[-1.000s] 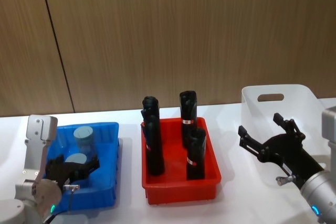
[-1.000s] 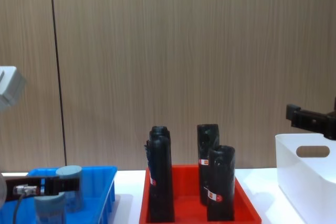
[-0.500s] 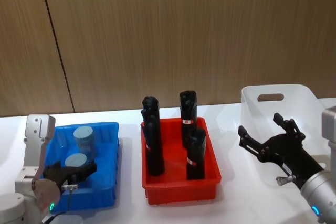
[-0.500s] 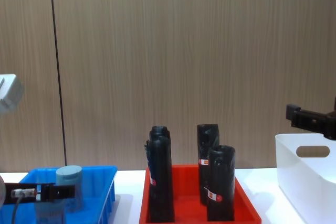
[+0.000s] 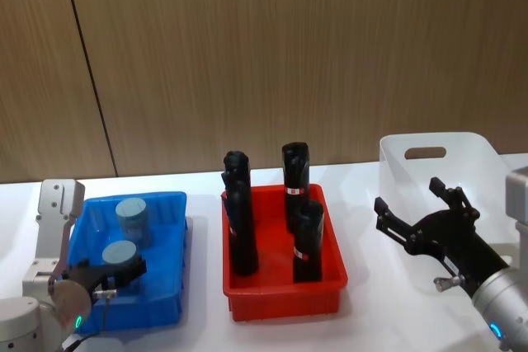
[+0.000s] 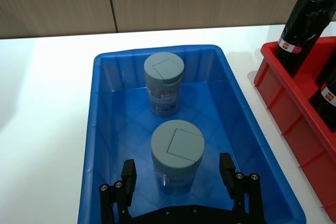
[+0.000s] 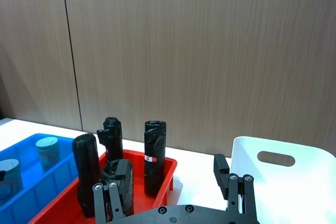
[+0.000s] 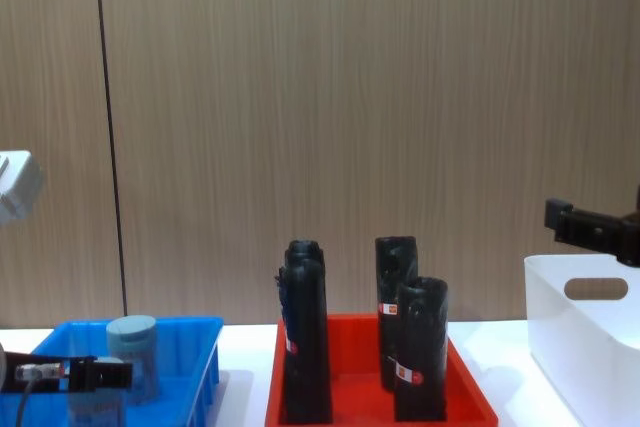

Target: Pick the cotton swabs from the blue box and place them into the white box.

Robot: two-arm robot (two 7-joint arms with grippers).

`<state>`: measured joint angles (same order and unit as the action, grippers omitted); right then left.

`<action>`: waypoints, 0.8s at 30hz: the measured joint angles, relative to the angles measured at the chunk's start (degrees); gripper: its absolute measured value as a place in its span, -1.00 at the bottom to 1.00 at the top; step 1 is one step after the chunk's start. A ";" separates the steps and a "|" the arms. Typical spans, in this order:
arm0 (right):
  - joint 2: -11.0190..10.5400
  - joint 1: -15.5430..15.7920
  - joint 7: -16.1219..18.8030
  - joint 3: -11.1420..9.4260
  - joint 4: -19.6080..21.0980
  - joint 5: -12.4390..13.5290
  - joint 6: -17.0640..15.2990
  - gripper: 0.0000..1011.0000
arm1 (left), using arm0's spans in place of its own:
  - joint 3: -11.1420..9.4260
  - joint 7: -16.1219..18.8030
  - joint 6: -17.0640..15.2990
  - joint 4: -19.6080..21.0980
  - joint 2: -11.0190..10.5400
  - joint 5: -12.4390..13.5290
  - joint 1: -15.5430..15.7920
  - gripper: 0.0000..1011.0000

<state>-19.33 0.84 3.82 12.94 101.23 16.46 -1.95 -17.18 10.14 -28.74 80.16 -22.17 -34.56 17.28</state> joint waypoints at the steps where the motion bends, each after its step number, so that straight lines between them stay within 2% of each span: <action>1: 0.00 0.00 0.00 0.00 0.00 0.00 0.00 0.98 | 0.03 -0.01 -0.19 -0.28 0.07 0.22 0.19 0.99; 11: 0.00 0.00 0.00 0.00 0.00 0.00 0.00 0.98 | 0.11 -1.88 -0.47 -2.85 0.53 2.16 1.72 0.99; 24: 0.00 0.00 0.00 0.00 0.00 0.00 0.00 0.98 | -0.24 -7.61 1.67 -8.25 1.54 6.12 4.65 0.99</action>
<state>-19.33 0.84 3.83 12.94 101.23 16.46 -1.95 -17.42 2.53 -27.07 71.91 -20.63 -28.44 21.92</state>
